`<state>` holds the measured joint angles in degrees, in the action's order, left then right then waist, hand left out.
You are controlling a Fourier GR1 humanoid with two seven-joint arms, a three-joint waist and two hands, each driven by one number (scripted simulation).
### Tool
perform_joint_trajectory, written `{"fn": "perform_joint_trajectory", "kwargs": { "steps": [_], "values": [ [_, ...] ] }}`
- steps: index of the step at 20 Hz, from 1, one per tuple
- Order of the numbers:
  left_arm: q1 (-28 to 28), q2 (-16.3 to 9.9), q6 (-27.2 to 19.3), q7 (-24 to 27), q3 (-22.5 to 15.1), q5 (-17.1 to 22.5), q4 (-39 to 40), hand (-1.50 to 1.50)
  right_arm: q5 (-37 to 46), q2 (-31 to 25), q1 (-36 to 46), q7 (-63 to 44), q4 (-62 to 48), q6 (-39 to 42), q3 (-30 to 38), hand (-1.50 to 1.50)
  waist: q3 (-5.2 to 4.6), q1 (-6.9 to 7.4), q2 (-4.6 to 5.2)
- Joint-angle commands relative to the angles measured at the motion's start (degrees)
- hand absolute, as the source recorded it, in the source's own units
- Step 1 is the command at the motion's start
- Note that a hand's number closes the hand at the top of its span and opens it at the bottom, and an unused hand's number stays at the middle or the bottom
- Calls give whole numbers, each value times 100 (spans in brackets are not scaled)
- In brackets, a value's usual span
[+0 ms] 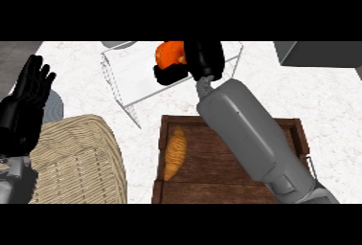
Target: Pick the squash from the tray and place it in the tiered shelf
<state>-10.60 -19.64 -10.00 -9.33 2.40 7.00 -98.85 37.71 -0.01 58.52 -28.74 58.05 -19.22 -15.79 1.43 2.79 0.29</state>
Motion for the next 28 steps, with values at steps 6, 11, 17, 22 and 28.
{"fn": "perform_joint_trajectory", "kwargs": {
  "steps": [6, 11, 17, 22, 28],
  "values": [
    [259, 481, -137, -38, -368, -84, 324, 0, -1184, 1, 411, 737, -1310, -496, 389, -150, -145, 57, 80],
    [27, 405, -227, -232, -385, -204, 362, 0, -1542, 1, 839, 1326, -1985, -406, 648, -150, -142, 17, 85],
    [364, 397, -201, -81, -236, -78, 309, 0, -2065, 1, 1090, 1822, -1874, -451, 836, -150, -144, -47, 28],
    [283, 391, -176, 6, -276, -167, 489, 0, -2381, 1, 1237, 2164, -1908, -741, 1372, -150, -145, -147, 31],
    [574, 478, -306, -18, -324, -237, 205, 0, -2422, -403, 880, 1783, -1496, -796, 1611, -150, -141, -332, -53]
  ]
}}
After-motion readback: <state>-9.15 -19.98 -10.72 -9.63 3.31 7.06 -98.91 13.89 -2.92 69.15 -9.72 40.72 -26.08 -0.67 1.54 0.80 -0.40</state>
